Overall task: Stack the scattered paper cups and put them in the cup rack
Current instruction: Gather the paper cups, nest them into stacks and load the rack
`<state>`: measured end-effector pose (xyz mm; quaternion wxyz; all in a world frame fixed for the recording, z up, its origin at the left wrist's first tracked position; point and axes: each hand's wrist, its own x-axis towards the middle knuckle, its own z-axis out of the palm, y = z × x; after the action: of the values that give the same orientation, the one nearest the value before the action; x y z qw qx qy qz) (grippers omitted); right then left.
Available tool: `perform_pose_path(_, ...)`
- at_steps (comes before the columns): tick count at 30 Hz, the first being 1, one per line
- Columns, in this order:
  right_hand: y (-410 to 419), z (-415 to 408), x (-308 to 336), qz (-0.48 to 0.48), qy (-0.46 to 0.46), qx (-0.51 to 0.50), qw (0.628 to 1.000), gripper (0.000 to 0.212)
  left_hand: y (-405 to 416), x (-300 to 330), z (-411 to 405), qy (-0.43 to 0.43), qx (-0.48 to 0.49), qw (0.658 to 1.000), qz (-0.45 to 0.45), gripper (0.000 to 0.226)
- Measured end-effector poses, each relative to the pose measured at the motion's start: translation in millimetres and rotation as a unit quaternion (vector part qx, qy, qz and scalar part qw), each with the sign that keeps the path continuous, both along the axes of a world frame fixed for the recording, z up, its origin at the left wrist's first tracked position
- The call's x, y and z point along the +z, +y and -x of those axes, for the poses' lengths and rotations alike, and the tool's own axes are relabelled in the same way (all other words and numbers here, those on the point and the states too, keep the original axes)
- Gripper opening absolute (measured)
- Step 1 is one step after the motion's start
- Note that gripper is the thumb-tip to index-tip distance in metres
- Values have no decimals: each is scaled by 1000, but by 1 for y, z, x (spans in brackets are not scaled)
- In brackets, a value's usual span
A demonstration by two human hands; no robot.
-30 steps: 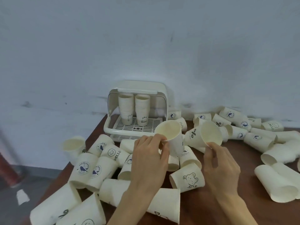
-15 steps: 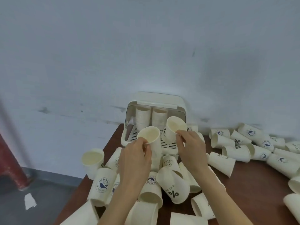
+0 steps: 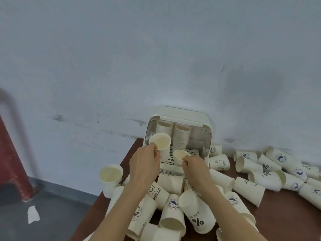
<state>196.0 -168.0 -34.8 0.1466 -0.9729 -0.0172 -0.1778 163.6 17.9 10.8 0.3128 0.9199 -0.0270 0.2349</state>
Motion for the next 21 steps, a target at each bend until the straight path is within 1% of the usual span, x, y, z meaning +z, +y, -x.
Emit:
perform_pose_path(6, 2, -4, -5, 22, 6, -5, 1000, 27, -1, -6, -26, 5, 13, 999, -52, 23)
perform_pose_path(13, 5, -3, -9, 58, -7, 8, 998, 22, -1, -21, -55, 37, -7, 994, -105, 28)
perform_pose_path(16, 5, -3, -11, 66, -16, 9, 998, 17, 1, -27, -61, 55, -19, 990, -127, 29)
perform_pose_path(19, 5, -4, -11, 65, -16, 9, 998, 17, 1, -33, -61, 73, -26, 987, -141, 29)
perform_pose_path(21, 4, -4, -11, 66, -15, 10, 998, 17, 0, -36, -58, 70, -28, 986, -149, 28)
